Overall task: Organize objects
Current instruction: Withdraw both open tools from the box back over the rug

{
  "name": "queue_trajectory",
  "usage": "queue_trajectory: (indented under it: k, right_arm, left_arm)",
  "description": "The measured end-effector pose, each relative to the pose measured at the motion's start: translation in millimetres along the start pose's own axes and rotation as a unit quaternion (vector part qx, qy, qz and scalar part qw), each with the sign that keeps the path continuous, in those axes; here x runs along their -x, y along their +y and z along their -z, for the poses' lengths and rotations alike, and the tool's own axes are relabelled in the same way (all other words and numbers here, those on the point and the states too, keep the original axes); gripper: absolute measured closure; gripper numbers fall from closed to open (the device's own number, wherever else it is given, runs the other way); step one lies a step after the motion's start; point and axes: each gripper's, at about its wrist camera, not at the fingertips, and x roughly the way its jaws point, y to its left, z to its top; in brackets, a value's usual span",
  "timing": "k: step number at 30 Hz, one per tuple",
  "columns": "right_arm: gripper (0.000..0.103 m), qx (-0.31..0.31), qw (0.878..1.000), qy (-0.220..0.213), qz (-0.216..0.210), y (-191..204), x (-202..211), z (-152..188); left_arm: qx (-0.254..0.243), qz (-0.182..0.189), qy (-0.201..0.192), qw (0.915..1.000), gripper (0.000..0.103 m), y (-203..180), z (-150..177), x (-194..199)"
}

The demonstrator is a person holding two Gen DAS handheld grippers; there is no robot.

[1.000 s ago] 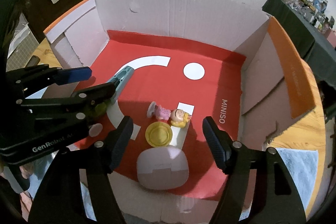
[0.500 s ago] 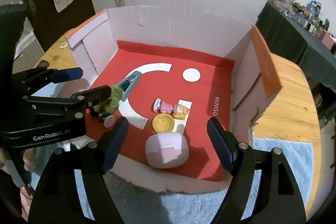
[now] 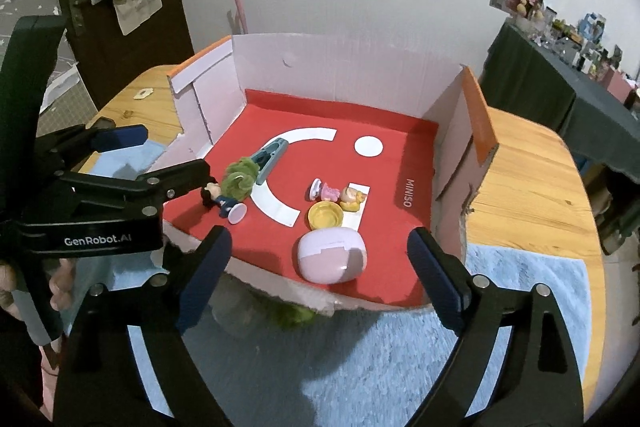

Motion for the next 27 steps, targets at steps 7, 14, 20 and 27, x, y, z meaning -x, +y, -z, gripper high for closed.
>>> queue_trajectory:
  k: [7,14,20,27]
  right_arm:
    - [0.007,0.007,1.000,-0.006,0.001,7,7,7]
    - [0.007,0.010,1.000,-0.009,-0.005,13,12,17]
    - [0.007,0.009,1.000,-0.010,-0.011,17,17,24]
    - [0.007,0.011,1.000,-0.011,-0.014,20,23,32]
  left_arm:
    - [-0.002,0.000,-0.006,1.0000,0.007,-4,8,9]
    - [0.001,0.003,-0.006,1.0000,0.006,-5,17,14]
    - [0.001,0.004,-0.006,1.0000,0.002,-8,24,17]
    - [0.002,0.006,-0.003,1.0000,0.002,-11,36,18]
